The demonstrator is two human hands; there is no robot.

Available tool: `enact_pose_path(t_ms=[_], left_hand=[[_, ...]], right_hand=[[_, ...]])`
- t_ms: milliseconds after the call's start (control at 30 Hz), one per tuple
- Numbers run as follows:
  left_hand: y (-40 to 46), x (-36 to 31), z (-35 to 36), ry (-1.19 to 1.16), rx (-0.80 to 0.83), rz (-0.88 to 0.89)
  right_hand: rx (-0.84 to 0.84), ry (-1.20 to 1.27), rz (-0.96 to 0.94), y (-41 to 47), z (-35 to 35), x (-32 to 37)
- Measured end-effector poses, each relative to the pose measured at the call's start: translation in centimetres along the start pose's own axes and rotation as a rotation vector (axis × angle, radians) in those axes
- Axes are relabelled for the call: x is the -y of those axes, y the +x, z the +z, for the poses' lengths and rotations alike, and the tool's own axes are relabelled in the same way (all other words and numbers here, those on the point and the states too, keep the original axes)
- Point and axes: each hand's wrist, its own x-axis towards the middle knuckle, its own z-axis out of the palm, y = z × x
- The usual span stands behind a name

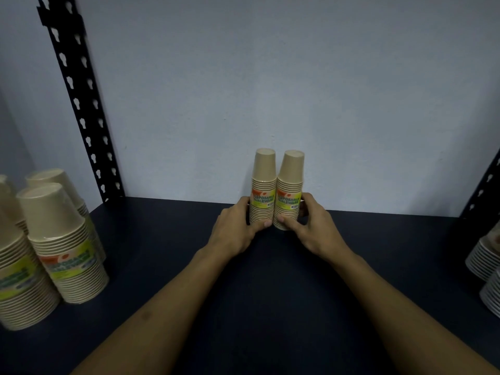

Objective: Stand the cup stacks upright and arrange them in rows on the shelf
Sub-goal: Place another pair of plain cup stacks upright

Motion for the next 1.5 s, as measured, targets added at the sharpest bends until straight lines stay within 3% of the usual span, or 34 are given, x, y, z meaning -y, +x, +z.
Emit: enact_pose_path(t_ms=[1200,1367,1500], left_hand=[[-0.4,0.2,0.0,0.077,0.08,-0.044],[-0.9,0.0,-0.2,0.144,0.075,-0.104],[-2.1,0.0,-0.5,0.356,0.126,-0.12]], right_hand=[[0.08,-0.13,0.118,-0.4,0.1,0.7],[0.099,-0.344,0.17,-1.3,-0.3,0.8],[0.153,-0.54,0.202,-3.3,-1.2,1.0]])
